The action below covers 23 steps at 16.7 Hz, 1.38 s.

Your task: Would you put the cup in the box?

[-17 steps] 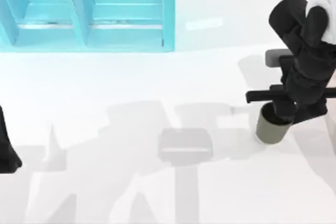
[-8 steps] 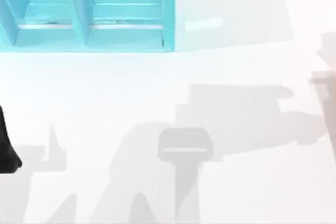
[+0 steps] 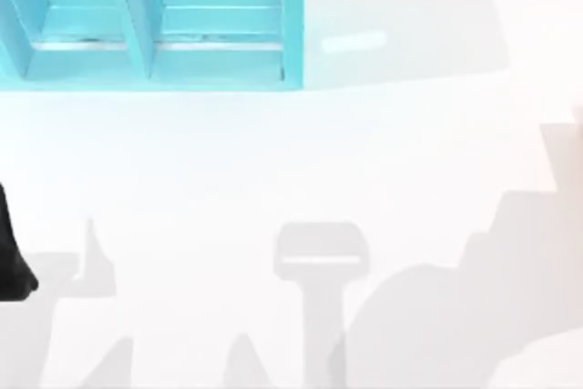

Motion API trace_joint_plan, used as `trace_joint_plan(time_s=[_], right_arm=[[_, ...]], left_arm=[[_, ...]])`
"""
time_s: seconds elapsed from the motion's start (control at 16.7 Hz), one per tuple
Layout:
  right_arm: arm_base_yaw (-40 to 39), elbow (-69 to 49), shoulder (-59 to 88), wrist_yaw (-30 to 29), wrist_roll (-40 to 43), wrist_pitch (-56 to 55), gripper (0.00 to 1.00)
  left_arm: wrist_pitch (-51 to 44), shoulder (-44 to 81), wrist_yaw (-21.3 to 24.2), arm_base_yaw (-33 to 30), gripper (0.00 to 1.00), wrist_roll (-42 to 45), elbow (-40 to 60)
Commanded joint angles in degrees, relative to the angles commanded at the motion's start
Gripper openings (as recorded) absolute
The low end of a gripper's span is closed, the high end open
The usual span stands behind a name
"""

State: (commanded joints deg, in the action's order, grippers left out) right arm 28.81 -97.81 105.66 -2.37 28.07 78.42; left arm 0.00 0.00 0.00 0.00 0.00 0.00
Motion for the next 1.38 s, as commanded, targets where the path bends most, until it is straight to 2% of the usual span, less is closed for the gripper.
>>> trace_joint_plan(time_s=[0.42,0.78,1.08,1.38], right_arm=[[-0.1,1.1,0.3,-0.1,0.2,-1.0,0.00],[-0.7,13.0,0.1,-0.1,-0.7,-13.0,0.00],[-0.8,14.6,0.0,-0.1,-0.9,-14.5,0.00],[-0.8,14.6,0.0,-0.1,-0.9,-14.5,0.38]], left_arm=[[0.0,0.0,0.0,0.0,1.00,0.0,0.0],[0.0,0.0,0.0,0.0,1.00,0.0,0.0],[0.0,0.0,0.0,0.0,1.00,0.0,0.0],[0.0,0.0,0.0,0.0,1.00,0.0,0.0]])
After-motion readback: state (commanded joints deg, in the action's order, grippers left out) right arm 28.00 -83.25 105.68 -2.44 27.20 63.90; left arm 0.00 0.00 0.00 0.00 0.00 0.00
